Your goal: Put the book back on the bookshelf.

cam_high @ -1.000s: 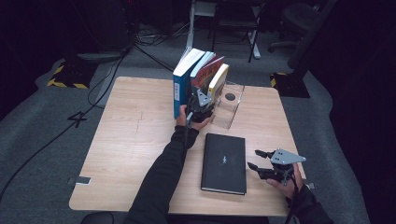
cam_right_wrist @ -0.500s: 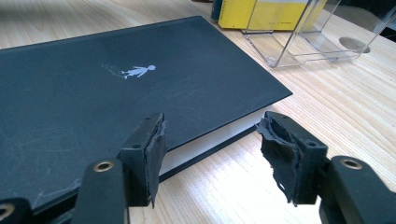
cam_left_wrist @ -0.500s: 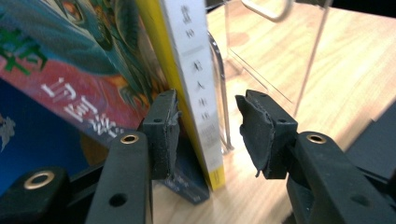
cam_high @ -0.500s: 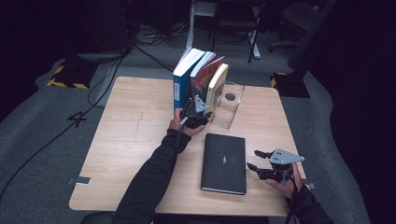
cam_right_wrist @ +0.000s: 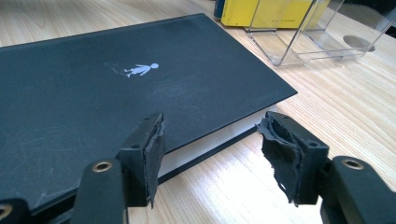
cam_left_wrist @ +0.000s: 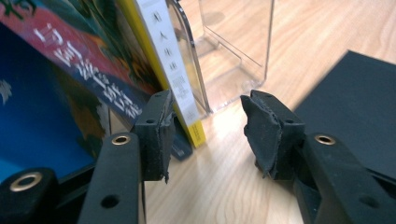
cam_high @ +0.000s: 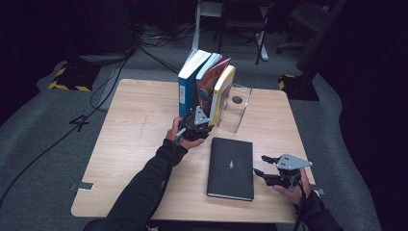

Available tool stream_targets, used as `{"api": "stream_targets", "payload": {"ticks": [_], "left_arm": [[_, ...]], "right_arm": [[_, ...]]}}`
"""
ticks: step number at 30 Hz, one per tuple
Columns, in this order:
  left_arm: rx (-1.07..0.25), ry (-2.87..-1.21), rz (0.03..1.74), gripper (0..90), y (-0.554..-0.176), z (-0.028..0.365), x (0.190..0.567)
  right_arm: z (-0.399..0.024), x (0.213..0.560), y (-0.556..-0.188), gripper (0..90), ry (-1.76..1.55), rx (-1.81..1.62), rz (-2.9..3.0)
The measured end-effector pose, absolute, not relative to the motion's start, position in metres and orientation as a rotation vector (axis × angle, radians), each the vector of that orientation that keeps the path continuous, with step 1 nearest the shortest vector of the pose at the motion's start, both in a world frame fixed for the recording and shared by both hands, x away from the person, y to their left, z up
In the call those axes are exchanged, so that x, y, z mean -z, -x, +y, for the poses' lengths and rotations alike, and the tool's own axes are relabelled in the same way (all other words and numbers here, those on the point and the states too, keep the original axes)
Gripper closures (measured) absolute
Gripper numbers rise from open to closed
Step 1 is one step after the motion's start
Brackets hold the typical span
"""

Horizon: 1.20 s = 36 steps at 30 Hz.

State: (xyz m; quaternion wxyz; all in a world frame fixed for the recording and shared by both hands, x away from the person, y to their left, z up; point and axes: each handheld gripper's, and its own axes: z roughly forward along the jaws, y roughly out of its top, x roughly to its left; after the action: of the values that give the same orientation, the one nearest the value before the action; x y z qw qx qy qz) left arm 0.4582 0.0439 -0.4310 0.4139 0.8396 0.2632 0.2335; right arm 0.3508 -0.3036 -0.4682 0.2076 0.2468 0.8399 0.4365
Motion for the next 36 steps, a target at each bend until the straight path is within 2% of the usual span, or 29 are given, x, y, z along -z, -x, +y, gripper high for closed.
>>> {"api": "stream_targets", "payload": {"ticks": [19,30,36], "left_arm": [[-0.465,-2.219,0.581,45.7,-0.400,0.080,0.461],[-0.343,-2.314,0.516,36.1,-0.360,0.082,0.482],[-0.335,-2.335,0.525,31.2,-0.344,0.086,0.488]], "right_arm": [[-0.302,0.468,-0.350,36.9,-0.688,-1.186,2.397],[-0.310,0.472,-0.346,35.2,-0.723,-1.162,2.425],[-0.312,0.476,-0.346,33.7,-0.729,-1.139,2.448]]}}
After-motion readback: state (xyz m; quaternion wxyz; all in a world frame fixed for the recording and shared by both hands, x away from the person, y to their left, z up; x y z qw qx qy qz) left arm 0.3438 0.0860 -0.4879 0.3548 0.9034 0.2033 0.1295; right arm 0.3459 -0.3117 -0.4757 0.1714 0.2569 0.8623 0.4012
